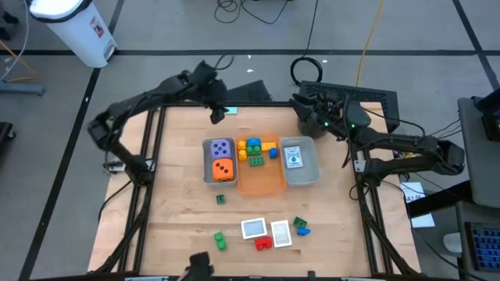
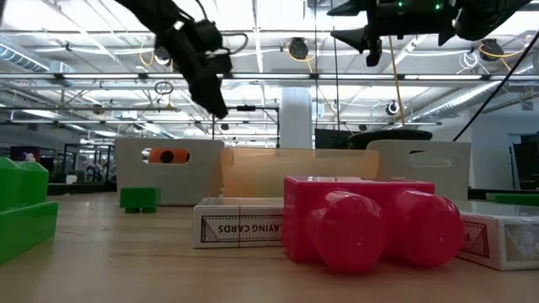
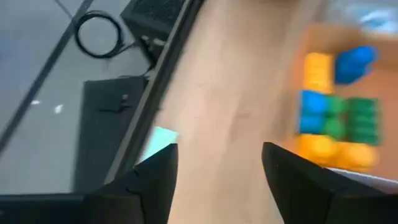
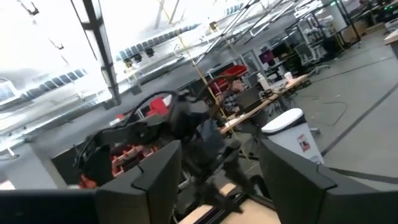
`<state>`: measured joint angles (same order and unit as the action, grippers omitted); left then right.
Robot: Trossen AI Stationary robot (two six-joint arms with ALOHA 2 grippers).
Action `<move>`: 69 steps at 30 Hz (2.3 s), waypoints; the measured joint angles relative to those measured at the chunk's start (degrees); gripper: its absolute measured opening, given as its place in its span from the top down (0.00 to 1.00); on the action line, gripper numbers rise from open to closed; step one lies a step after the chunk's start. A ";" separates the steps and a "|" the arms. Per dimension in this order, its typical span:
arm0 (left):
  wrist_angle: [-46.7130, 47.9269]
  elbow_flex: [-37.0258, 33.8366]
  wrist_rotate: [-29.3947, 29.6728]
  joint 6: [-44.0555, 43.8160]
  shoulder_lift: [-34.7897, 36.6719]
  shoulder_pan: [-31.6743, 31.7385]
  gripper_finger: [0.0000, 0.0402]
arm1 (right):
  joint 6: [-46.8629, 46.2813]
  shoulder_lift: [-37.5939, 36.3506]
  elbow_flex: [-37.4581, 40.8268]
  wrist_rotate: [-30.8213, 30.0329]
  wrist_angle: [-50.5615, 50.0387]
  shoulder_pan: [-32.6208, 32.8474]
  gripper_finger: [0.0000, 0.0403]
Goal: Pick & Place Toys
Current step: Put the light blue game piece into the orange bin
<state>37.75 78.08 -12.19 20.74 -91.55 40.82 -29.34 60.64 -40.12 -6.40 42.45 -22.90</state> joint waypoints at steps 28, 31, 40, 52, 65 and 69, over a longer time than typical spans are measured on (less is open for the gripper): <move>7.96 15.09 7.19 0.43 -25.24 6.15 0.55 | -2.86 0.02 0.00 18.66 -10.57 -14.58 0.48; 7.78 15.09 8.18 -3.67 -26.20 6.69 0.60 | -2.73 0.02 0.00 18.63 -11.78 -14.68 0.48; 2.67 15.09 9.23 -15.96 -26.49 6.40 0.71 | -1.57 0.00 0.56 18.56 -12.73 -14.68 0.48; 0.30 15.09 13.39 -24.34 -27.21 5.53 0.64 | -5.99 0.02 3.94 18.54 -9.56 -14.68 0.48; -1.54 15.09 12.27 -29.61 -28.88 5.48 0.70 | -6.03 0.02 4.00 18.65 -9.24 -14.66 0.48; -1.62 15.09 12.36 -29.82 -29.24 5.21 0.69 | -7.54 0.02 4.00 18.66 -9.05 -14.64 0.48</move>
<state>36.14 93.17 0.17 -9.08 -120.79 46.03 -36.88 60.66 -36.12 12.27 33.41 -37.54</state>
